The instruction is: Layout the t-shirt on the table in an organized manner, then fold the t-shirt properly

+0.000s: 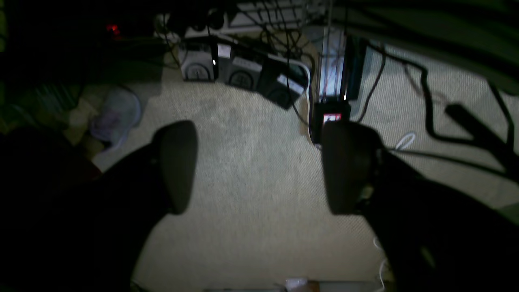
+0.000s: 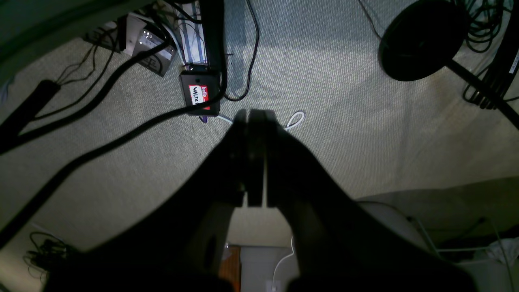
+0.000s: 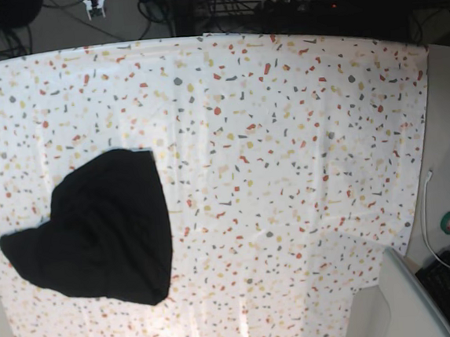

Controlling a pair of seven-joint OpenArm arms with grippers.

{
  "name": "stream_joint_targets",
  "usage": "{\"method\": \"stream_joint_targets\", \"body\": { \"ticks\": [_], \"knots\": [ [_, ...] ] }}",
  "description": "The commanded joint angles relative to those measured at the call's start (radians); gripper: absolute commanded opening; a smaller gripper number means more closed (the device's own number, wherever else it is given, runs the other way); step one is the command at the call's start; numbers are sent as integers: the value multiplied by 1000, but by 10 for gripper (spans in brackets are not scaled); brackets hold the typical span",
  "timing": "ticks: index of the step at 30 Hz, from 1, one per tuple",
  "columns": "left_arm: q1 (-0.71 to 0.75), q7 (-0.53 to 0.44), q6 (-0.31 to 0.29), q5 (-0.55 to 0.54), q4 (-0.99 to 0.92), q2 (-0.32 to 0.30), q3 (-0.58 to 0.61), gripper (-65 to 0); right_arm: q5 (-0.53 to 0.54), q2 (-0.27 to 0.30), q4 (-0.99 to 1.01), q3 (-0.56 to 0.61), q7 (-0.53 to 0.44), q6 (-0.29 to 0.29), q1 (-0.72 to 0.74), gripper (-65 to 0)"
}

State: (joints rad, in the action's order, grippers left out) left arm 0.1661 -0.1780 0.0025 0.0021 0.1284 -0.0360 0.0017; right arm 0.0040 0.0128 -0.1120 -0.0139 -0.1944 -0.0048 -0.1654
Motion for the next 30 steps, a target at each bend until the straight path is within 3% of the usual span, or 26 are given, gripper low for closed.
{"method": "stream_joint_targets", "body": {
  "ticks": [1, 3, 4, 9, 14, 16, 27, 29, 30],
  "knots": [
    [3, -4, 3, -3, 1, 0, 2, -344, 4, 2, -1, -4, -3, -2, -12, -650],
    [3, -4, 3, -6, 1, 0, 2, -597, 4, 3, -1, -4, -4, -2, -12, -650],
    [3, -4, 3, -6, 0, 0, -1, -650, 4, 3, -1, -4, -4, -2, -12, -650],
    [5, -4, 3, -6, -3, 0, 1, -650, 4, 3, -1, -5, 2, -2, -13, -642],
    [5, -8, 3, -7, -3, 0, -7, -650, 4, 2, -1, -1, 0, -2, -18, -258],
    [5, -10, 3, -7, -3, 0, -7, -650, 4, 2, -1, -5, -4, -2, -21, -177],
    [5, -10, 3, -7, 0, 0, -9, -650, 1, 3, -7, 2, -80, -2, -52, -197],
    [5, -10, 3, -7, 0, 0, -9, -617, 1, 3, -5, 2, -80, -2, -52, -332],
    [5, -12, 3, -7, 0, 0, -9, -543, 1, 3, -5, 2, -80, -2, -52, -446]
  ]
}}
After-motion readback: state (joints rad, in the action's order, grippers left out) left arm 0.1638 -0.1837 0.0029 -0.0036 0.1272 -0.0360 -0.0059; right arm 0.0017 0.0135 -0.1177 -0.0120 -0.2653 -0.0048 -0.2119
